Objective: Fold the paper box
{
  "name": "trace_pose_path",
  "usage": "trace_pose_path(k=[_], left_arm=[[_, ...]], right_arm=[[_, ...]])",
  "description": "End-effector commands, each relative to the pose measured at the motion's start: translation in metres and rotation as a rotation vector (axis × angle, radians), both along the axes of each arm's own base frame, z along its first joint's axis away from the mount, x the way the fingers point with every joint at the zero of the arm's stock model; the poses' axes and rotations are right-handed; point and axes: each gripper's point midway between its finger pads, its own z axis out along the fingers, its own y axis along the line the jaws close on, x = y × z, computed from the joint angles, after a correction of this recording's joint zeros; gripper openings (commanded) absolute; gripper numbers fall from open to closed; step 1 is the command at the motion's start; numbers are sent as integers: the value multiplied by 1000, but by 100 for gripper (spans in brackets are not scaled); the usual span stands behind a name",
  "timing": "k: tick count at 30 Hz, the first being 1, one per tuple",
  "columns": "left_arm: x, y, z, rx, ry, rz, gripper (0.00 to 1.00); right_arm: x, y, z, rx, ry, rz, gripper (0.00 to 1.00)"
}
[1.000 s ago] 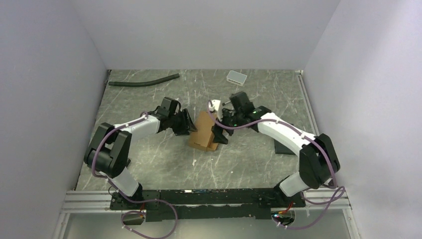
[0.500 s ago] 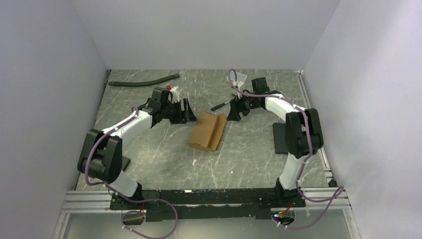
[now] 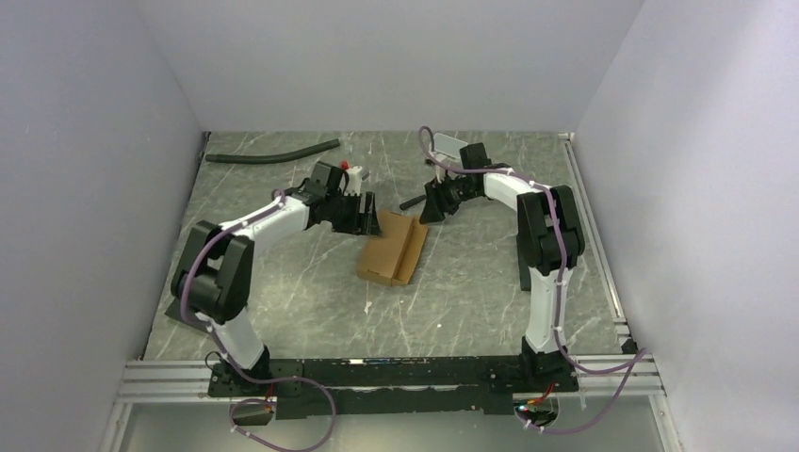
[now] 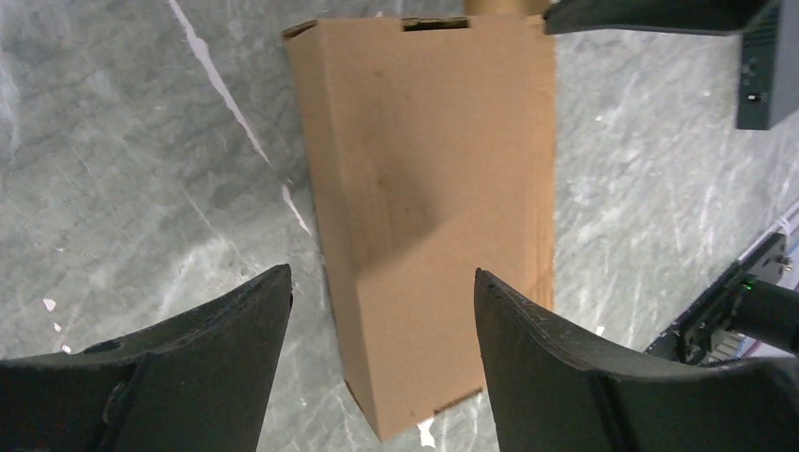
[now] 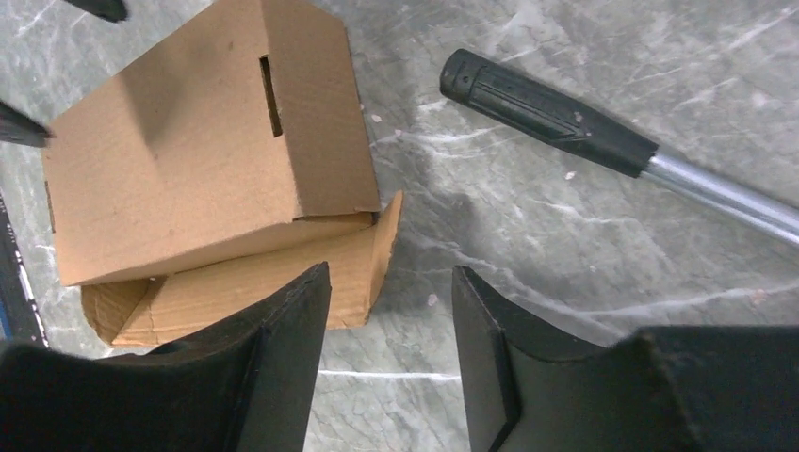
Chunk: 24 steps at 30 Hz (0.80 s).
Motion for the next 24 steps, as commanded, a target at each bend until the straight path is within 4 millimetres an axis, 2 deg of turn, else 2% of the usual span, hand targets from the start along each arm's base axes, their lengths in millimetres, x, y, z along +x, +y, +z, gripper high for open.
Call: trace_pose_path(k=[1,2,3,5,8,9,11,13,16,19,24], left_arm=[[11,0,88,-56,-225,-12,74],[17,0,12,28,-51,-3,74],[18,3,4,47,-30,23,74],[18,16,11,81,-50,88,73],[9,41,33,93,-101,232,72],[1,48,40,79,-108,282,69],[-16,57,47,23,-81,373,55],[-40,51,45,-75,10,399,52],[-74,33,31,-199,205,379,50],[-99,10,18,-338,350,335,46],[-106,-3,7,-350,379,335,52]], right_arm=[[3,10,14,23,-33,43,52],[4,9,16,20,-43,45,52],[4,7,18,14,-62,51,52],[6,3,34,2,-135,59,56],[12,2,71,7,-270,70,63],[15,4,81,16,-296,70,66],[19,13,99,55,-307,73,68],[20,28,105,93,-266,84,69],[21,50,100,112,-188,85,70],[20,65,84,86,-129,82,70],[24,67,54,18,-69,50,67]])
